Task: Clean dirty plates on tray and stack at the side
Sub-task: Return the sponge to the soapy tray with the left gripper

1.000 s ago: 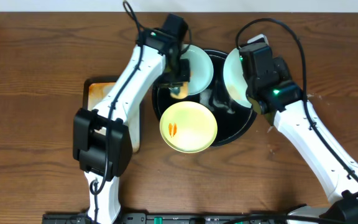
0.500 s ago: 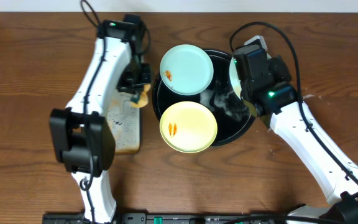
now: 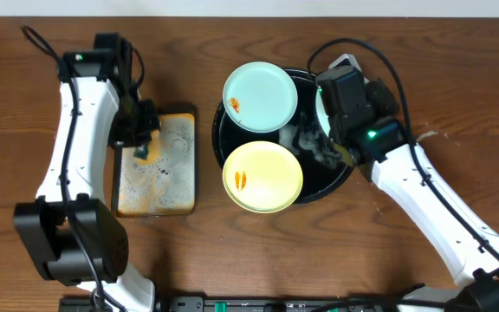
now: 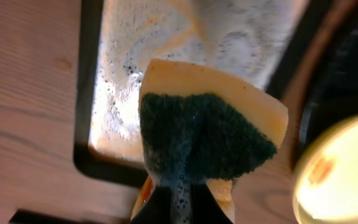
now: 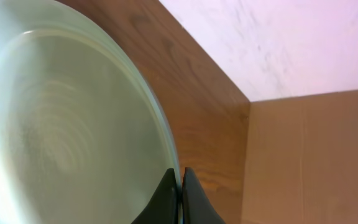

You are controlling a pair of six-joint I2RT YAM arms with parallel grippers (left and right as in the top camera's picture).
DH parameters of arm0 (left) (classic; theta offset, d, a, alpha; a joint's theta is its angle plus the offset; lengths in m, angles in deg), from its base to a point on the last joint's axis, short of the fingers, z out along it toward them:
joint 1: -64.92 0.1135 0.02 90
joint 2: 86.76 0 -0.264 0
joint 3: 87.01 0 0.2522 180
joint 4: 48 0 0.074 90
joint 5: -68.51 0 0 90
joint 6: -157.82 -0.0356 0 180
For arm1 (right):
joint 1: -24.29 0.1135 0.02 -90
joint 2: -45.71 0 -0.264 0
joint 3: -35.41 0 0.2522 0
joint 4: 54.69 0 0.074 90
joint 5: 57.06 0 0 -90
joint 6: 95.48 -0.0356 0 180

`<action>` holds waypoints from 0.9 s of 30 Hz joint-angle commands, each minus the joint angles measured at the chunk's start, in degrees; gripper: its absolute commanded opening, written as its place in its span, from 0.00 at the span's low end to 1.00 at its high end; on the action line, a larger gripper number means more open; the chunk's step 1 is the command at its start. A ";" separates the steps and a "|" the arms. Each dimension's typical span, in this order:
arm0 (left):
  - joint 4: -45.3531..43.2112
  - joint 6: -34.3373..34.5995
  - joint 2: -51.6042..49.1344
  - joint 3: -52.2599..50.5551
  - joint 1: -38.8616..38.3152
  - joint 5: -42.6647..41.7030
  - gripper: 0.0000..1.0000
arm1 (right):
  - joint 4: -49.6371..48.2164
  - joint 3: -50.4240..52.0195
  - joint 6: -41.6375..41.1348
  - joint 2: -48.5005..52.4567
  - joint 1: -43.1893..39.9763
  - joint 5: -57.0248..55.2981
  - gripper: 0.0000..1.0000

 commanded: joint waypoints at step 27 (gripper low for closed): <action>-9.92 -2.29 -0.52 -13.40 0.44 0.50 0.08 | -0.79 0.13 1.40 -0.11 1.99 -6.97 0.01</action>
